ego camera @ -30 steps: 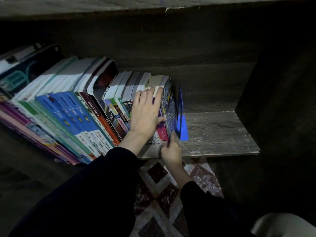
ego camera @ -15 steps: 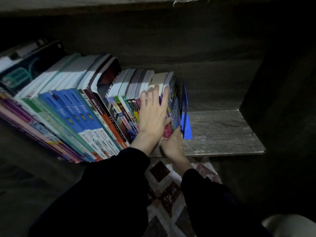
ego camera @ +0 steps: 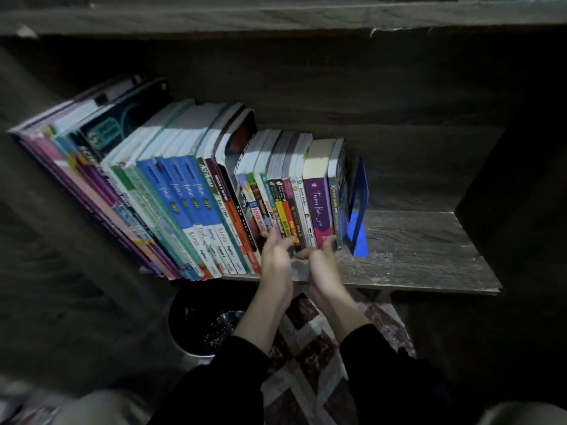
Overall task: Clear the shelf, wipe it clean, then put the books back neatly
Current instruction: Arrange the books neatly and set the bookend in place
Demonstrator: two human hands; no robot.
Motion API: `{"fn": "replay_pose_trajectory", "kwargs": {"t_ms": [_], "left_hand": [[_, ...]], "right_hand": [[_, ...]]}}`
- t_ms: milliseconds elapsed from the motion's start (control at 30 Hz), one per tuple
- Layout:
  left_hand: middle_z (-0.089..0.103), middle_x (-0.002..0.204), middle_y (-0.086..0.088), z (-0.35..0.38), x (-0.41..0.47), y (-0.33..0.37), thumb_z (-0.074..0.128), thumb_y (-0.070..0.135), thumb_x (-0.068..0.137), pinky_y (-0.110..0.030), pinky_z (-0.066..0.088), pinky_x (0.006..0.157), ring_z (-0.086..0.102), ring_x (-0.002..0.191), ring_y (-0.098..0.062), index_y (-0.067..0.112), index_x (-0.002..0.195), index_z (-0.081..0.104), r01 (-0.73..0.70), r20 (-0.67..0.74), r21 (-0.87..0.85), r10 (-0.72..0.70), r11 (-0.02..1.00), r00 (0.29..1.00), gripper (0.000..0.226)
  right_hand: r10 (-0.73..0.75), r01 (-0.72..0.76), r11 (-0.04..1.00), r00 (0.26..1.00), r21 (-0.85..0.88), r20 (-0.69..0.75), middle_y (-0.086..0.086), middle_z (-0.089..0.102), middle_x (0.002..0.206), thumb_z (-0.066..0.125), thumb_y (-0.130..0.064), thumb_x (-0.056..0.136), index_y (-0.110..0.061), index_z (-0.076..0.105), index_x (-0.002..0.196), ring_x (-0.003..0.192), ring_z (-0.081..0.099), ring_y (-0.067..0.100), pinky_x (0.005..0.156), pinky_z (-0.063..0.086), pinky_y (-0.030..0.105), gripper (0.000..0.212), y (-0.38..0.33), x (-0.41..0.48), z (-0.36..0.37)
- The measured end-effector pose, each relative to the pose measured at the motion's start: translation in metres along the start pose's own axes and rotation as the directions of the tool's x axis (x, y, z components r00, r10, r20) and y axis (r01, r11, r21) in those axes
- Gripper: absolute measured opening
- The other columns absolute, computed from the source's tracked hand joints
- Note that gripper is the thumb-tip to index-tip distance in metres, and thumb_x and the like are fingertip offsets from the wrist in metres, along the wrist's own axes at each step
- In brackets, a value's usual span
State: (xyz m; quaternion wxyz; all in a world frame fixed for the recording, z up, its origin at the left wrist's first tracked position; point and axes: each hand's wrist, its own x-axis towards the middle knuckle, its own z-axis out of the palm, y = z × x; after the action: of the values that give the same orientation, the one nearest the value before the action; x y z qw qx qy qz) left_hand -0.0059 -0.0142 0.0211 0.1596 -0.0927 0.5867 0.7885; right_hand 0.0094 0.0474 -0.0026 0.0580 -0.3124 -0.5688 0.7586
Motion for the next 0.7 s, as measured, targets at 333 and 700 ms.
{"fn": "replay_pose_trajectory", "kwargs": {"t_ms": [333, 700], "left_hand": [[0.015, 0.158, 0.002, 0.006, -0.013, 0.021, 0.043, 0.006, 0.095, -0.035, 0.018, 0.113, 0.013, 0.145, -0.015, 0.010, 0.149, 0.025, 0.087, 0.065, -0.162, -0.078, 0.983, 0.995, 0.057], [0.067, 0.106, -0.015, -0.089, 0.004, 0.013, 0.048, -0.001, 0.088, -0.024, 0.049, 0.066, 0.059, 0.072, -0.015, 0.009, 0.103, 0.066, -0.138, -0.479, -0.055, 0.095, 0.989, 0.873, 0.026]], "right_hand": [[0.024, -0.024, 1.000, 0.999, 0.019, -0.031, 0.016, 0.041, 0.145, 0.053, -0.020, 0.059, -0.028, 0.017, 0.151, 0.117, 0.055, 0.031, 0.096, 0.046, 0.048, 0.099, 0.020, 0.000, 0.002], [0.199, -0.239, 0.943, 0.963, 0.233, 0.180, 0.006, 0.060, 0.087, 0.035, 0.011, 0.087, -0.007, 0.055, 0.097, 0.073, 0.057, 0.008, 0.067, 0.044, 0.013, 0.029, 0.032, -0.026, 0.050]]}}
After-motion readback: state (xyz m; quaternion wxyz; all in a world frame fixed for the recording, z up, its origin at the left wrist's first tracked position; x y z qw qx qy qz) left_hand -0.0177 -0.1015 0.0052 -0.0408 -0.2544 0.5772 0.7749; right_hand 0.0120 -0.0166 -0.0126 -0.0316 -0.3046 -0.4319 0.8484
